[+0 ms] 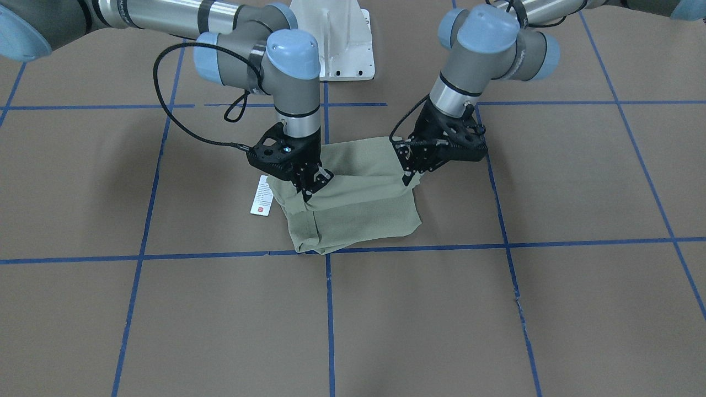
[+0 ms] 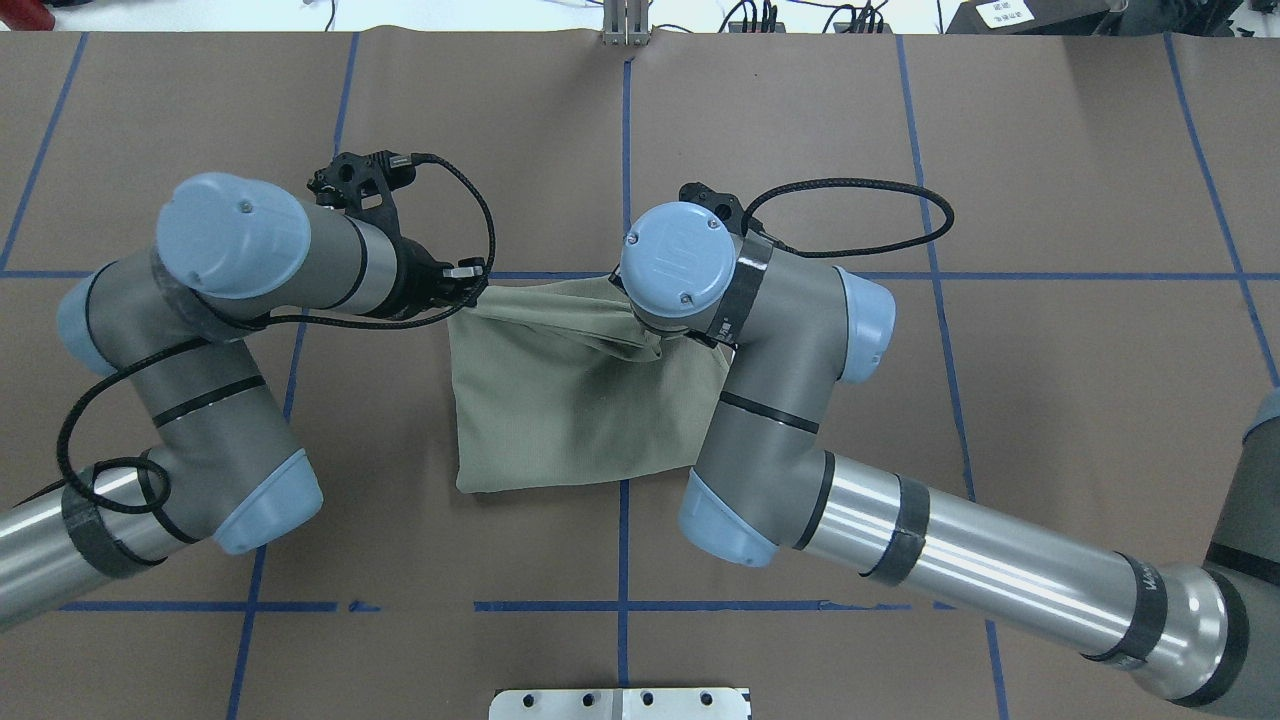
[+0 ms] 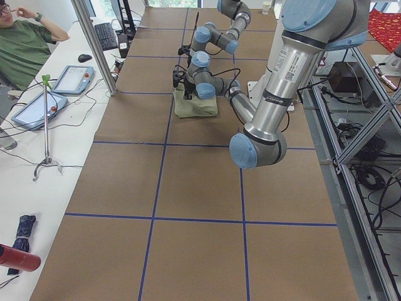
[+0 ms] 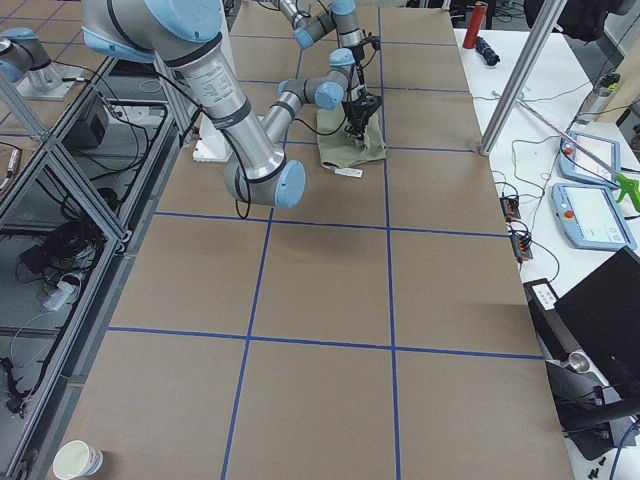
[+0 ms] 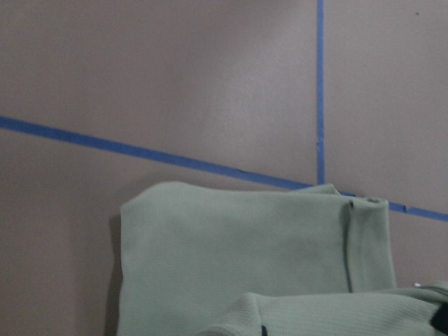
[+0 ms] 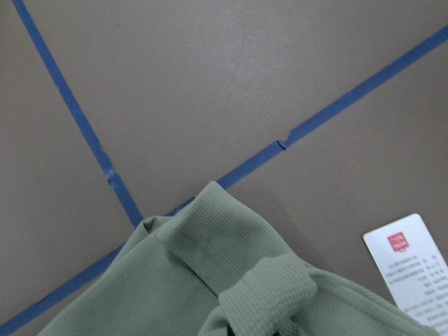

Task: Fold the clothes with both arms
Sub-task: 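Grasp the near corners with both grippers and lift them away from the robot, then lay the near edge over the far edge and open both grippers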

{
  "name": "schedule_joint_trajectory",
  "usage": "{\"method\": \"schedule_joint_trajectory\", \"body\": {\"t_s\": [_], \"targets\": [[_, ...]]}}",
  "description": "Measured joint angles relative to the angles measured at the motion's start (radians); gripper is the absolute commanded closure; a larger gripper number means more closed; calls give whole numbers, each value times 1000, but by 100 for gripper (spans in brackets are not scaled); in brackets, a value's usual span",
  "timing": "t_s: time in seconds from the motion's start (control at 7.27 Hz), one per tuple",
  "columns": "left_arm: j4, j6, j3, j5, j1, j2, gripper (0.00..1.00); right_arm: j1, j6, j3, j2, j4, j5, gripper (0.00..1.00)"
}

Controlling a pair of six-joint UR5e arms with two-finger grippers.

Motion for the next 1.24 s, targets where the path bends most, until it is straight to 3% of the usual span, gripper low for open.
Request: {"method": "schedule_joint_trajectory", "body": {"t_s": [0.28,0.41,0.55,0.83,1.24], "targets": [[-26,42,124,27,-11,-33,100,14,-16,-130,45,91,1,100],[-35,47,164,33,-11,-47,31,16,-20,-155,57,101,1,2],[-45,50,183,35,-10,-53,0,17,-50,-166,61,104,0,0],[-81,89,171,19,-12,-48,0,33,-162,-165,75,98,31,0],[-94,284,131,-160,-110,-31,0,65,-206,-69,105,37,156,0]]}}
